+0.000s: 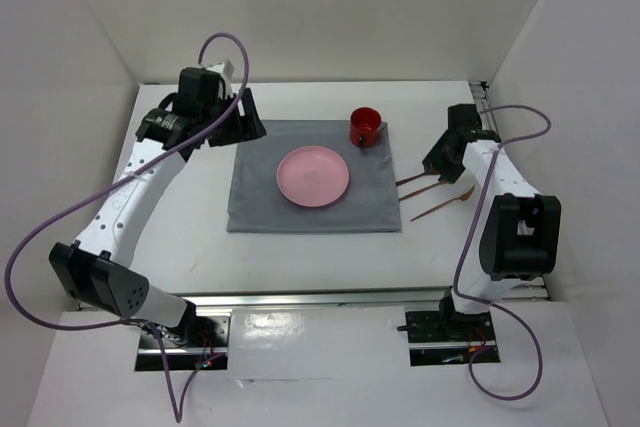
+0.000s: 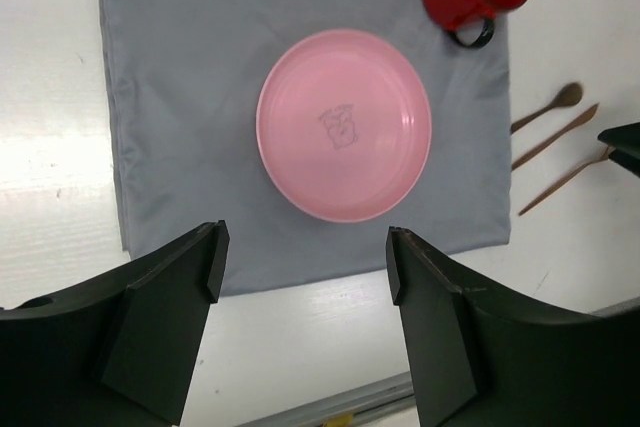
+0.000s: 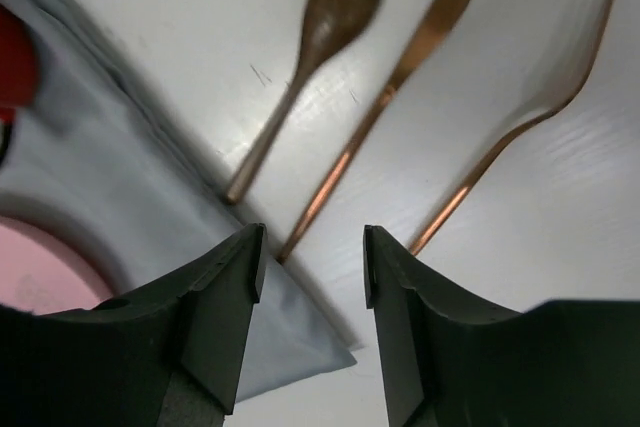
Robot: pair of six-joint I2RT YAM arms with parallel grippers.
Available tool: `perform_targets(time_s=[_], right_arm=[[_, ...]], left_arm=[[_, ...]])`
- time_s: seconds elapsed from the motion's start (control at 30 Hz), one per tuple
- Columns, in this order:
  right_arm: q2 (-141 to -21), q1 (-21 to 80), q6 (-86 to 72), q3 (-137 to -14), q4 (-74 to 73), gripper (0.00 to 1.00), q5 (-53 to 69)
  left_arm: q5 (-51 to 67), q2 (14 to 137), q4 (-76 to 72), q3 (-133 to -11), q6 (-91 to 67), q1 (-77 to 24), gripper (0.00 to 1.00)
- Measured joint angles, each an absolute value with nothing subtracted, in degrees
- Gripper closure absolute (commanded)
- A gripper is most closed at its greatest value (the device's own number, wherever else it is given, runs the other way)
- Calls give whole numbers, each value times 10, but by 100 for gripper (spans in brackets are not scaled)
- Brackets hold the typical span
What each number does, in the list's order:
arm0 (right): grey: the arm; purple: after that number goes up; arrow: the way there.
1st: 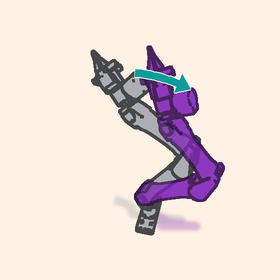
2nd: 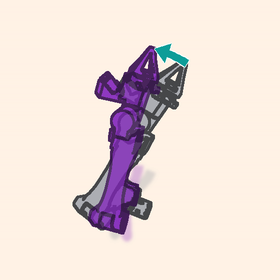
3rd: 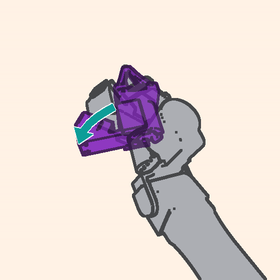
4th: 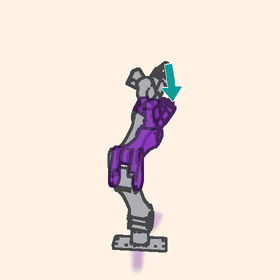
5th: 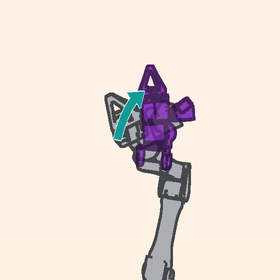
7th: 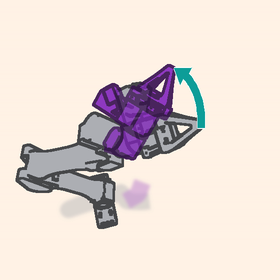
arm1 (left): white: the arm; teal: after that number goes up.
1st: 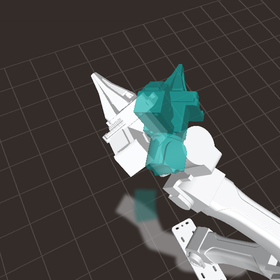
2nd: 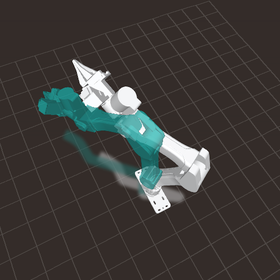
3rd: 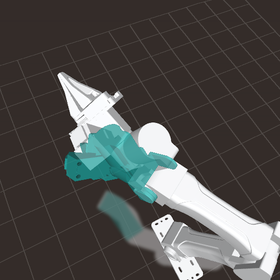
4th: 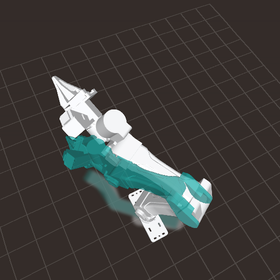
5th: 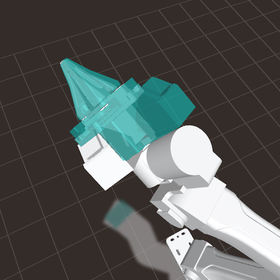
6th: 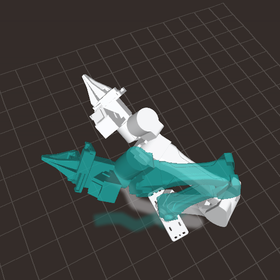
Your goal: Set the dinner table for one person
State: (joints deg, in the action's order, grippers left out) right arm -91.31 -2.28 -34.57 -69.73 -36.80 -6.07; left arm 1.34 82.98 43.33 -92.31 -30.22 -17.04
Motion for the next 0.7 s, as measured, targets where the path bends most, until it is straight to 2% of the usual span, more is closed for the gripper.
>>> perform_targets(time_s=[0.1, 0.2, 0.47, 0.7], right_arm=[[-929, -21, -364, -671, -368, 47, -51], [-933, -21, -380, -664, -365, 52, -51], [-948, 3, -435, -651, -356, 52, -72], [-962, 6, -467, -622, -368, 48, -110]], left_arm=[[15, 830, 433, -889, -303, -178, 19], [16, 828, 434, -873, -303, -185, 19], [18, 814, 432, -868, -303, -188, 19], [37, 827, 442, -875, -282, -219, 22]])
